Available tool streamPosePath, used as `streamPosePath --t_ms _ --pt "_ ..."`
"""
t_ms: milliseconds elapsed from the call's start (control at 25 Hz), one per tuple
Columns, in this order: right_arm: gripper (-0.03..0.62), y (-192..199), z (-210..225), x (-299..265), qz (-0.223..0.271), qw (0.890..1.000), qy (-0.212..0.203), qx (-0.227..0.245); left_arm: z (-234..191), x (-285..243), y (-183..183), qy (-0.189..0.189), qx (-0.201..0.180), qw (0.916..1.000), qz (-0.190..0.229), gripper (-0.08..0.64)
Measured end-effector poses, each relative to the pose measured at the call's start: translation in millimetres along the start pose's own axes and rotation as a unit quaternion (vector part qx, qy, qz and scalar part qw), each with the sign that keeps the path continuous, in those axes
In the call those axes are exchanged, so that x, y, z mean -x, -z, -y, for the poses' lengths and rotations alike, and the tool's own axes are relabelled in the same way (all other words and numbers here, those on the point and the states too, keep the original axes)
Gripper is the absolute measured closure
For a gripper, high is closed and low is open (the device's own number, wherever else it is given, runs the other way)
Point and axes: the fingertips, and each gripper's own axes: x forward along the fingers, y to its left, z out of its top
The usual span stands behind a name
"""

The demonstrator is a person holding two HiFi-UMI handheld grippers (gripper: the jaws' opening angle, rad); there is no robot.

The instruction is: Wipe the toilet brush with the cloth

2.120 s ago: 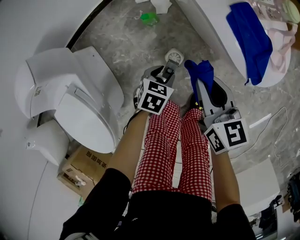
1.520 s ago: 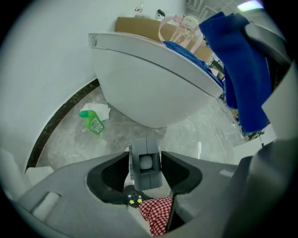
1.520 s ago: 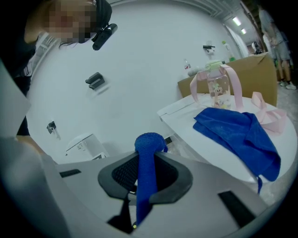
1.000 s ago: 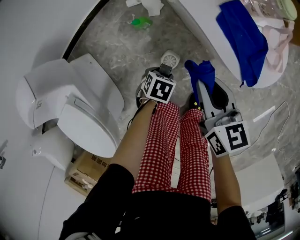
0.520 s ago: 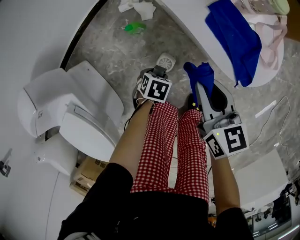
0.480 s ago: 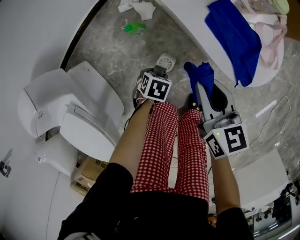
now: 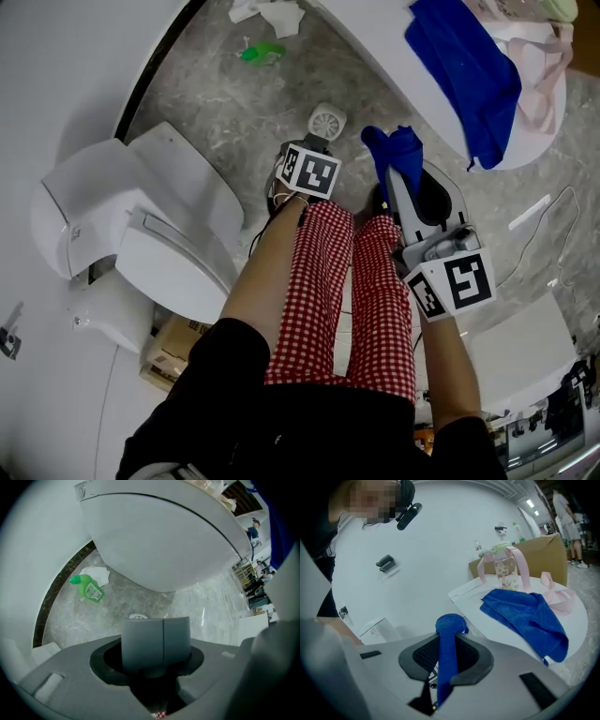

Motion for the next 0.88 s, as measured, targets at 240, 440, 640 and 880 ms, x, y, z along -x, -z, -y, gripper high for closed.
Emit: streamPosePath --t_ms 240,440,640,880 --pt "0.528 4 -5 5 -0.005 1.0 0.0 0.002 -3 2 1 -0.011 -0.011 0.9999 -0.004 0.368" --pt "0.528 3 -8 9 -0.004 1.0 0.002 0.004 -8 13 4 -0.019 -0.012 0.9997 0.003 0.382" --pt "0.528 0 -14 12 -0.003 1.0 -0.002 0.006 -8 24 11 -0.019 0.016 0.9996 0.012 0.386" --pt "0.528 -6 -19 19 0.001 1.0 -0.007 0.012 -8 41 17 -0.028 0.016 0.999 0.03 0.388"
